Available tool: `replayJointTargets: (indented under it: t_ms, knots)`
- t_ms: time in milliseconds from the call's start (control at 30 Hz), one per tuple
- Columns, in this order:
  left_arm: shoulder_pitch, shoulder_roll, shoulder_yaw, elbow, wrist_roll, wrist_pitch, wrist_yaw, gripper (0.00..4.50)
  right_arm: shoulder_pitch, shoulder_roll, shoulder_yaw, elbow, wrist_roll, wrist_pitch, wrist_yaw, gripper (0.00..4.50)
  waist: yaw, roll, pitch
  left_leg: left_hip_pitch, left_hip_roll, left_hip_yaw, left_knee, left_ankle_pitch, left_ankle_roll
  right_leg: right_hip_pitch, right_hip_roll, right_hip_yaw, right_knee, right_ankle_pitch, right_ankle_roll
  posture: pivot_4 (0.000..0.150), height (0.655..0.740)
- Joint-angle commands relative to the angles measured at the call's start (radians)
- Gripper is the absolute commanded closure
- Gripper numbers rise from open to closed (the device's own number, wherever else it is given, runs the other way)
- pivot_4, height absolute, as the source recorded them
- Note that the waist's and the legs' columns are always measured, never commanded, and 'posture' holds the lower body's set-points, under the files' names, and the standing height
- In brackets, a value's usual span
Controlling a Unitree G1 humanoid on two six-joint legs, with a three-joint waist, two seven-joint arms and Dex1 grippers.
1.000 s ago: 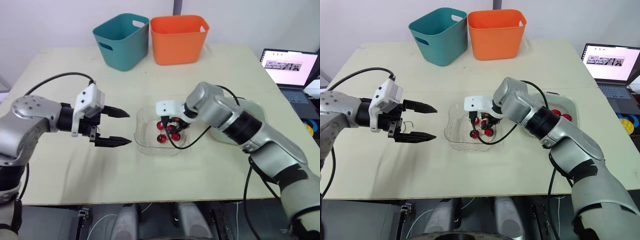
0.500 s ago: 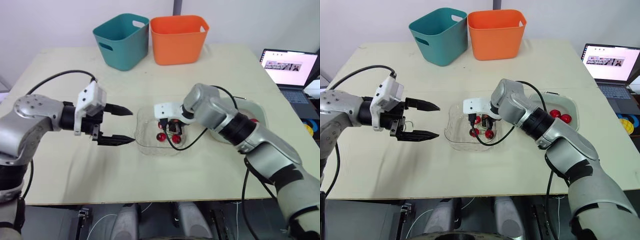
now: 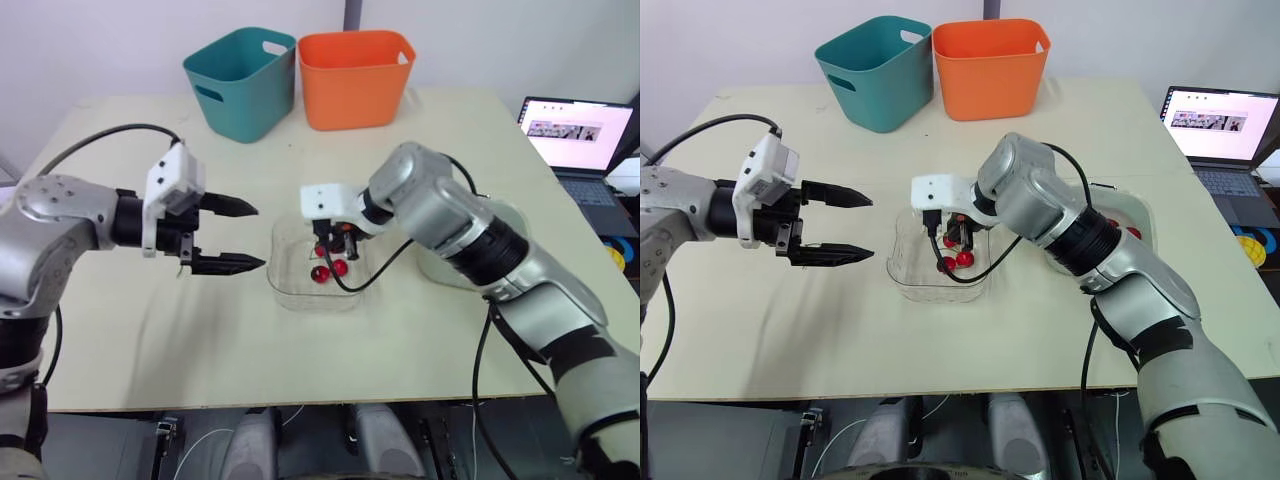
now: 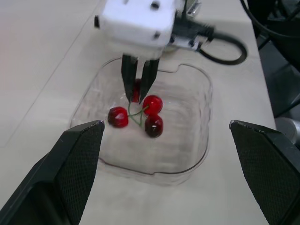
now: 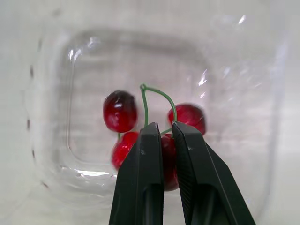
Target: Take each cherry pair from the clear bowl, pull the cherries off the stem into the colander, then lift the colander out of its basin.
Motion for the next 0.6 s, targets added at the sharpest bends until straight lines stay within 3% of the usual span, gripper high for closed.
replayJointTargets:
  t_ms: [33, 300, 433, 600]
  knots:
    - [-0.038, 0.016, 0.011, 0.027, 0.020, -0.015, -0.008, 0.00, -0.016, -0.001, -0.039, -0.049, 0.018, 0.027, -0.014, 4.21, 0.000, 0.000, 0.000, 0.000, 0.000, 0.000, 0.000, 0.000, 0.000, 0.000, 0.000, 0.000, 0.000, 0.000, 0.000, 0.150, 0.7400]
    - [-0.072, 0.012, -0.010, 0.073, 0.053, -0.030, -0.037, 0.00, 0.034, 0.005, -0.039, -0.034, 0.031, 0.041, -0.066, 4.21, 0.000, 0.000, 0.000, 0.000, 0.000, 0.000, 0.000, 0.000, 0.000, 0.000, 0.000, 0.000, 0.000, 0.000, 0.000, 0.150, 0.7400]
    - [-0.053, 0.008, -0.008, 0.063, 0.059, -0.038, -0.039, 0.00, 0.053, 0.022, -0.052, -0.014, 0.052, 0.085, -0.085, 3.15, -0.001, 0.000, 0.000, 0.000, 0.000, 0.000, 0.000, 0.000, 0.000, 0.000, 0.000, 0.000, 0.000, 0.000, 0.000, 0.150, 0.7400]
    - [-0.025, 0.012, 0.002, 0.052, 0.057, -0.047, -0.041, 0.00, 0.040, -0.003, -0.038, 0.003, 0.043, 0.084, -0.096, 1.39, 0.000, 0.000, 0.000, 0.000, 0.000, 0.000, 0.000, 0.000, 0.000, -0.001, 0.000, 0.000, 0.001, 0.000, 0.000, 0.150, 0.7400]
